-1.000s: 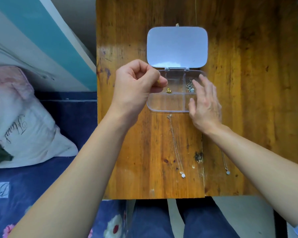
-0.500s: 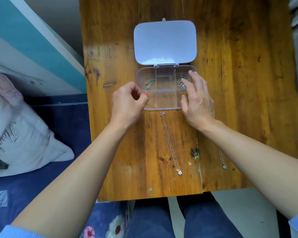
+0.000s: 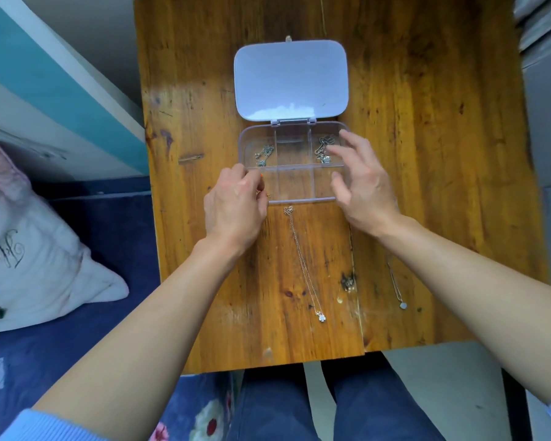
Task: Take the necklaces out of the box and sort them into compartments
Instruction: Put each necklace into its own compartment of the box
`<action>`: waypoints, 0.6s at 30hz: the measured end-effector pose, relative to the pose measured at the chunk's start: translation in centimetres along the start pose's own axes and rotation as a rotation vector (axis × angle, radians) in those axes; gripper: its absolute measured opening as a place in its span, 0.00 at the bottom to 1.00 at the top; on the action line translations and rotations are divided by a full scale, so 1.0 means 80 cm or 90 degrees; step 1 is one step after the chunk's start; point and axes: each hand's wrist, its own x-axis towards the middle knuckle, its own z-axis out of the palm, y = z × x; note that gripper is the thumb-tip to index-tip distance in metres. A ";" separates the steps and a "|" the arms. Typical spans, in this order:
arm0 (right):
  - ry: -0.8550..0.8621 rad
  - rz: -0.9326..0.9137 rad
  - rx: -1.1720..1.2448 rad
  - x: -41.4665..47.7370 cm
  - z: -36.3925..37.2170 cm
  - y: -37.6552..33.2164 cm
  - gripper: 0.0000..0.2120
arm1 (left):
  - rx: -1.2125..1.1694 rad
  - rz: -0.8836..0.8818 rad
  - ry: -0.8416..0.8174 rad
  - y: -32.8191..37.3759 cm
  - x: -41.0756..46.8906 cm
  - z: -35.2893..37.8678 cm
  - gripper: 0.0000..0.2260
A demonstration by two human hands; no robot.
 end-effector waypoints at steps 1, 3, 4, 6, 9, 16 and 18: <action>0.028 0.010 0.029 -0.001 -0.011 0.003 0.19 | 0.005 0.008 0.015 0.004 -0.002 0.001 0.04; 0.083 0.045 0.047 -0.008 -0.035 0.016 0.18 | 0.001 0.041 0.030 0.014 -0.006 0.006 0.04; 0.091 0.075 0.037 -0.016 -0.046 0.027 0.17 | -0.007 0.060 0.028 0.019 -0.008 0.010 0.04; 0.056 0.162 -0.006 -0.040 -0.066 0.051 0.14 | -0.029 0.086 0.011 0.032 -0.010 0.021 0.04; -0.062 0.308 -0.072 -0.092 -0.077 0.074 0.11 | -0.060 0.079 -0.017 0.046 -0.011 0.039 0.06; -0.143 0.366 -0.179 -0.165 -0.040 0.059 0.10 | -0.093 0.055 -0.002 0.045 -0.020 0.063 0.14; -0.146 0.352 -0.186 -0.166 -0.036 0.057 0.10 | -0.094 0.052 0.002 0.046 -0.020 0.063 0.14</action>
